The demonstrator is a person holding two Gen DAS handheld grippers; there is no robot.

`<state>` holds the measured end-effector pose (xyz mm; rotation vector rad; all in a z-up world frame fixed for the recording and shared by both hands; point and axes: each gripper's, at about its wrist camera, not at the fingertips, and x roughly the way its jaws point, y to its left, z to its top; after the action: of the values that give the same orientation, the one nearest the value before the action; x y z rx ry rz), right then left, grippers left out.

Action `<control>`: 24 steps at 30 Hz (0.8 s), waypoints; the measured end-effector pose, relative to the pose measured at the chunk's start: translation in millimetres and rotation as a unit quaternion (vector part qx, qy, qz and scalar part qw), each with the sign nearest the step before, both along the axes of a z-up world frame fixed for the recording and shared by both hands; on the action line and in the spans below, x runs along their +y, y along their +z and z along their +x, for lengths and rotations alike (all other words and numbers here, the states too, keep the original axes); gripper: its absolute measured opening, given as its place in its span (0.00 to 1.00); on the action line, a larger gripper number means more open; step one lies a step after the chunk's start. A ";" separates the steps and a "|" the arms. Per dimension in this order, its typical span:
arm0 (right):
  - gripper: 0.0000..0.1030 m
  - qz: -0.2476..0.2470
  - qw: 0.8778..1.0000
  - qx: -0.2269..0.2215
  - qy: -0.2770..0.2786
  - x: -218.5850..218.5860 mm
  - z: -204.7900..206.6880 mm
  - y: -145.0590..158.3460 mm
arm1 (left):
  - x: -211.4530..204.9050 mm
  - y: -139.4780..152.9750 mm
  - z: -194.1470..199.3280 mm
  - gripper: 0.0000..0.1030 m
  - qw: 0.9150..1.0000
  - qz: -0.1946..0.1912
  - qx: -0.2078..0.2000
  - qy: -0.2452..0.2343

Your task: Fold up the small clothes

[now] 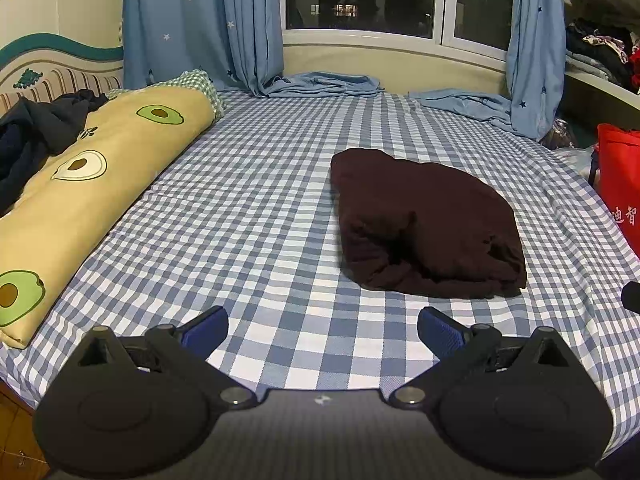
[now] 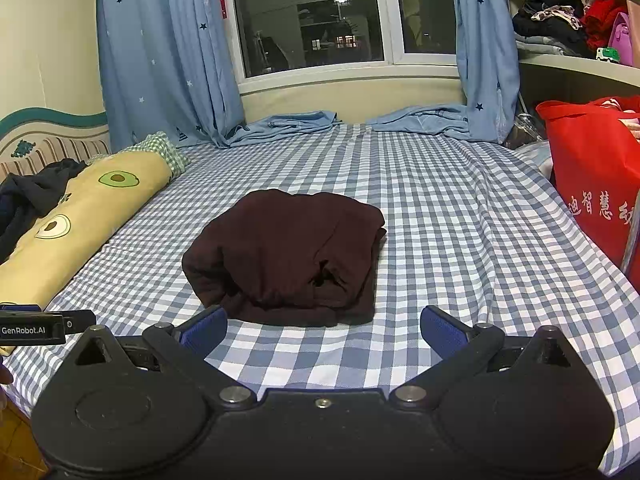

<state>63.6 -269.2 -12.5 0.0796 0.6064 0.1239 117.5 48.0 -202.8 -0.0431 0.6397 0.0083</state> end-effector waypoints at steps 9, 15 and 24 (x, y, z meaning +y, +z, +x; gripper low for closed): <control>0.99 0.006 1.000 0.013 -0.007 -0.2 5.6 -3.9 | 4.4 -3.1 5.0 0.99 1.000 -0.001 0.006 0.002; 1.00 0.008 1.000 0.017 -0.011 1.6 10.4 -5.2 | 9.9 -4.7 7.6 0.99 1.000 -0.001 0.008 0.003; 0.99 0.008 1.000 0.023 -0.009 5.4 14.5 -6.9 | 15.1 -7.0 9.4 0.99 1.000 -0.004 0.014 0.009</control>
<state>78.1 -263.8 -19.4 0.1034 0.6509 0.1096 126.9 63.0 -209.7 -0.0566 0.6667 0.0235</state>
